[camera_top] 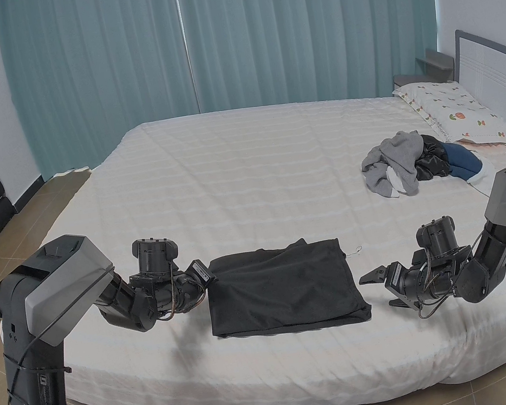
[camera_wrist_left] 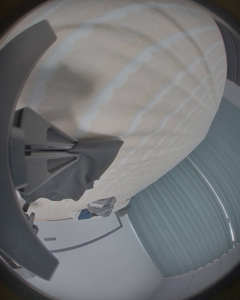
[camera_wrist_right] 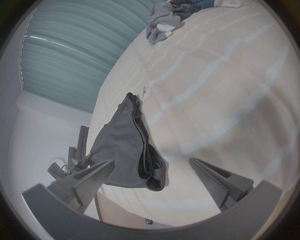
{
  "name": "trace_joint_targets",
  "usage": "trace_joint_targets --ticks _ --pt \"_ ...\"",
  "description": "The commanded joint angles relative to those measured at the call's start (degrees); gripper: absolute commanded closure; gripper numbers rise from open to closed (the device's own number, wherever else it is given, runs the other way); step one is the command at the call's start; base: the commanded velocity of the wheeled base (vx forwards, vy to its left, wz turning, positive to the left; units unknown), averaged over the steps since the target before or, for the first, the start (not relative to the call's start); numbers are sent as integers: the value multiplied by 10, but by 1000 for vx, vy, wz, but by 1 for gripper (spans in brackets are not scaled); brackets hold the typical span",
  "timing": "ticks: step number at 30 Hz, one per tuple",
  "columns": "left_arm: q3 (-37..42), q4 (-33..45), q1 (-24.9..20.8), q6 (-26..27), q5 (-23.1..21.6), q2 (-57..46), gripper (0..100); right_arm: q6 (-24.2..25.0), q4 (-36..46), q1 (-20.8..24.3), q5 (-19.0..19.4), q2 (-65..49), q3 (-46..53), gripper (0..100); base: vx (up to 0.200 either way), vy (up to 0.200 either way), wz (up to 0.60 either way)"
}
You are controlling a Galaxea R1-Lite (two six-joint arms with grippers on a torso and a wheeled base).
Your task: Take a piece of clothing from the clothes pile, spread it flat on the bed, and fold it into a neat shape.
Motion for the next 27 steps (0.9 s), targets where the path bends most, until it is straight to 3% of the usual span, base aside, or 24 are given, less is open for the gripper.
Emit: trace_joint_targets --ticks 1,27 --pt "3 -1 5 -1 0 -4 100 3 -1 5 -2 1 -4 0 0 200 0" --pt "-27 -3 13 -2 -1 23 100 4 -1 24 -3 12 -14 0 0 192 0"
